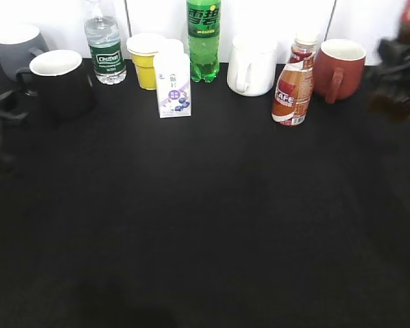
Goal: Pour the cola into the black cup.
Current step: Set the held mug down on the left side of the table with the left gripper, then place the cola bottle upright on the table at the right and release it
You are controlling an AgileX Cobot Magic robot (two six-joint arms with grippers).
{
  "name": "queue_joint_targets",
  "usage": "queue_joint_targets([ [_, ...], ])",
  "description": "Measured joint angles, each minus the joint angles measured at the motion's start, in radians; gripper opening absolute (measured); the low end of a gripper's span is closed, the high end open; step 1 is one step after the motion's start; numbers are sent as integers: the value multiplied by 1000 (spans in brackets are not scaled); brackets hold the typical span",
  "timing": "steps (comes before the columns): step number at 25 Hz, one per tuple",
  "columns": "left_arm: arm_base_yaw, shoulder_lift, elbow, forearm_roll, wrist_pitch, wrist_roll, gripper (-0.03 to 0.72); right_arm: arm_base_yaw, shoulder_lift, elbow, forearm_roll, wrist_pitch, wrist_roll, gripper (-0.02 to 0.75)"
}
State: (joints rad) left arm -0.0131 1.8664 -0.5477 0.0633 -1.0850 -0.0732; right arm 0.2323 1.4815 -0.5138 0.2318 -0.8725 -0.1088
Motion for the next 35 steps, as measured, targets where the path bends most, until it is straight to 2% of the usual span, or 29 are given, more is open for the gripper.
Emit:
queue_joint_targets([
  [2, 0, -132, 83, 1, 59, 0, 249, -95, 88, -53, -100, -39, 54, 371],
  [5, 0, -303, 96, 35, 214, -2, 249, -249, 288, -145, -281, -161, 192, 371],
  [7, -1, -391, 97, 44, 312, -34, 249, -287, 418, -236, -370, -177, 224, 371],
  [10, -10, -474, 97, 82, 381, -45, 249, -288, 572, -376, -430, -207, 229, 371],
  [15, -29, -483, 97, 88, 388, -49, 249, -288, 656, -393, -428, -277, 232, 370],
  [18, -29, -483, 97, 89, 388, -49, 249, -288, 659, -388, -426, -291, 232, 463],
  [20, -29, -483, 97, 89, 389, -49, 249, -288, 659, -362, -425, -302, 233, 483],
  [23, -29, -483, 97, 89, 389, -49, 249, -288, 659, -335, -419, -329, 232, 586],
  [26, -29, -483, 97, 89, 388, -50, 249, -288, 633, -316, -416, -326, 232, 606],
  [32, -29, -483, 97, 89, 415, -52, 249, -288, 487, -160, -408, -224, 232, 620],
  [34, -35, -506, 90, 89, 548, -98, 255, -288, 378, -135, -428, -47, 262, 620],
  [35, -51, -527, 67, 88, 689, -109, 262, -288, 294, -133, -491, 103, 314, 620],
])
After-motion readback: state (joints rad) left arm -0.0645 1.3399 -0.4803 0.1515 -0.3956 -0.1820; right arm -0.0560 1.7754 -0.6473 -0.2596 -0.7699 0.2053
